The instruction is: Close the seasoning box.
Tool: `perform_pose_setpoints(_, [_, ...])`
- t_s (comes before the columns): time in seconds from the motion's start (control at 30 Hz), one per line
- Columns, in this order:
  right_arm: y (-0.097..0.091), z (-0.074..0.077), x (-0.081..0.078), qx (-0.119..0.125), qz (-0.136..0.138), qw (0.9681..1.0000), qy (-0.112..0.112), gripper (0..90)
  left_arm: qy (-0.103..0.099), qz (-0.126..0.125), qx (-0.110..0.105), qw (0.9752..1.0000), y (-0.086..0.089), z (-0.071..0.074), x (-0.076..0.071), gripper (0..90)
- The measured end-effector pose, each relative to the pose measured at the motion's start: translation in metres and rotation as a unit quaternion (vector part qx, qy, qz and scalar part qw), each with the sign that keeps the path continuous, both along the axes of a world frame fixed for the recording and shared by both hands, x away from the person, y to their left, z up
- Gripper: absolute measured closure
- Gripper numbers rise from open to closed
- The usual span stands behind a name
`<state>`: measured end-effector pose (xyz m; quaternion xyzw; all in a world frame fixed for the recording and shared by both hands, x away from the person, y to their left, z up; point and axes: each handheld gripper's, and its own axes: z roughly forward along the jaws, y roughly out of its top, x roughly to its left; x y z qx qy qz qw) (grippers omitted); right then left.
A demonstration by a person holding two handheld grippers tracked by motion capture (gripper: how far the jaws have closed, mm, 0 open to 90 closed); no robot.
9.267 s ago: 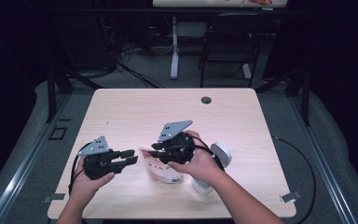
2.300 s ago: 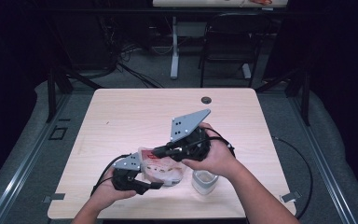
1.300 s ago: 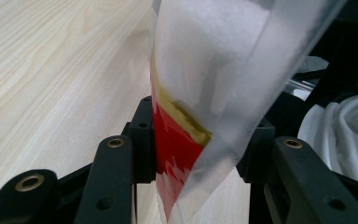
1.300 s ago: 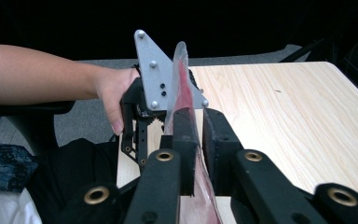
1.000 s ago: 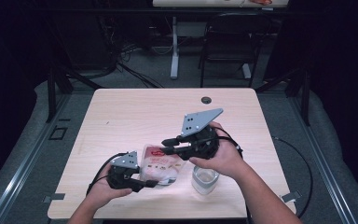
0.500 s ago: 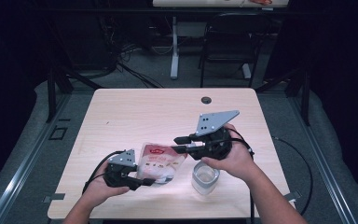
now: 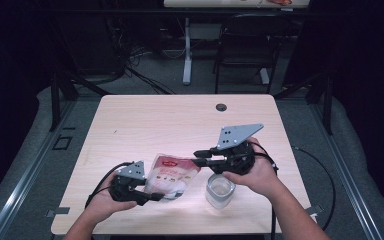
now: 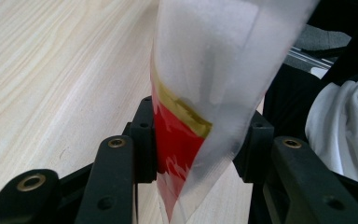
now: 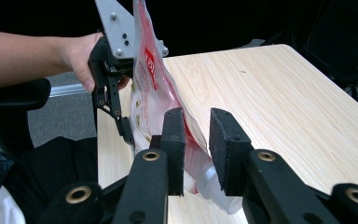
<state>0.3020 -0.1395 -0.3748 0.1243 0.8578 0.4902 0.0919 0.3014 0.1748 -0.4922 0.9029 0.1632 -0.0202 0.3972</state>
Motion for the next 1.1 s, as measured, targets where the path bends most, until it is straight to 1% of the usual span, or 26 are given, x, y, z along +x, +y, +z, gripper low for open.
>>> perform_pose_setpoints(0.07, [-0.001,-0.001,-0.001,0.001,0.0,1.0,-0.003,77.4,-0.003,0.004,0.006,1.0,0.0,0.001,-0.001,59.0])
perform_pose_setpoints(0.1, [-0.001,-0.001,-0.001,0.001,-0.001,1.0,-0.004,77.7,0.003,0.0,0.001,1.0,0.0,0.0,0.0,59.0])
perform_pose_setpoints(0.13, [-0.001,-0.002,-0.001,0.002,-0.001,1.0,-0.005,78.1,0.001,0.004,0.012,0.9999,-0.001,0.002,-0.001,59.0])
perform_pose_setpoints(0.17, [-0.002,-0.003,-0.001,0.003,-0.001,1.0,-0.005,78.5,0.007,-0.001,0.005,1.0,-0.001,0.001,-0.001,59.0])
perform_pose_setpoints(0.2, [-0.003,-0.003,-0.002,0.001,-0.001,1.0,-0.005,78.8,0.007,-0.002,0.006,1.0,-0.001,0.001,-0.001,59.0])
perform_pose_setpoints(0.23, [-0.003,-0.004,-0.002,0.0,0.0,1.0,-0.006,79.1,0.009,-0.003,0.008,0.9999,-0.001,0.001,-0.001,59.0])
perform_pose_setpoints(0.3, [-0.004,-0.006,-0.002,0.001,0.0,1.0,-0.006,79.7,0.005,0.0,0.018,0.9998,-0.001,0.002,-0.001,59.0])
perform_pose_setpoints(0.33, [-0.004,-0.007,-0.003,0.0,-0.001,1.0,-0.004,80.2,0.007,-0.002,0.018,0.9998,-0.001,0.002,-0.001,59.1])
perform_pose_setpoints(0.4, [-0.005,-0.008,-0.002,-0.002,0.001,1.0,-0.002,81.0,0.005,0.002,0.028,0.9996,-0.001,0.004,-0.002,59.1])
perform_pose_setpoints(0.43, [-0.006,-0.009,-0.002,-0.003,0.002,1.0,-0.001,81.4,0.008,-0.002,0.029,0.9995,0.0,0.004,-0.002,59.1])
perform_pose_setpoints(0.5, [-0.006,-0.01,-0.003,-0.003,0.003,1.0,0.004,82.0,0.006,0.0,0.036,0.9993,0.0,0.006,-0.003,59.1])
perform_pose_setpoints(0.53, [-0.007,-0.01,-0.003,-0.004,0.003,1.0,0.005,82.2,0.011,-0.005,0.032,0.9994,0.0,0.006,-0.002,59.1])
perform_pose_setpoints(0.57, [-0.007,-0.01,-0.003,-0.004,0.002,1.0,0.006,82.4,0.006,0.0,0.039,0.9992,0.0,0.007,-0.003,59.1])
perform_pose_setpoints(0.6, [-0.007,-0.01,-0.003,-0.004,0.002,1.0,0.006,82.7,0.006,-0.002,0.04,0.9992,0.0,0.008,-0.003,59.1])
perform_pose_setpoints(0.63, [-0.007,-0.011,-0.004,-0.002,0.002,1.0,0.006,83.1,0.012,-0.007,0.033,0.9994,0.001,0.008,-0.003,59.1])
perform_pose_setpoints(0.73, [-0.008,-0.011,-0.004,-0.001,0.001,1.0,0.007,83.9,0.011,-0.005,0.038,0.9992,0.001,0.01,-0.003,59.1])
perform_pose_setpoints(0.87, [-0.008,-0.012,-0.005,0.0,0.0,1.0,0.006,85.7,0.009,-0.003,0.04,0.9992,0.002,0.013,-0.003,59.2])
perform_pose_setpoints(0.9, [-0.009,-0.012,-0.005,0.0,-0.001,1.0,0.006,85.9,0.003,0.0,0.051,0.9987,0.003,0.014,-0.003,59.2])
perform_pose_setpoints(0.93, [-0.009,-0.013,-0.005,0.001,-0.001,1.0,0.007,86.1,0.007,-0.003,0.044,0.999,0.003,0.014,-0.003,59.3])
perform_pose_setpoints(1.03, [-0.01,-0.015,-0.005,-0.001,-0.001,1.0,0.009,86.8,0.007,-0.004,0.049,0.9988,0.002,0.015,-0.003,59.3])
perform_pose_setpoints(1.1, [-0.011,-0.016,-0.005,0.002,-0.002,0.9999,0.01,87.1,0.006,-0.005,0.053,0.9986,0.002,0.016,-0.003,59.3])
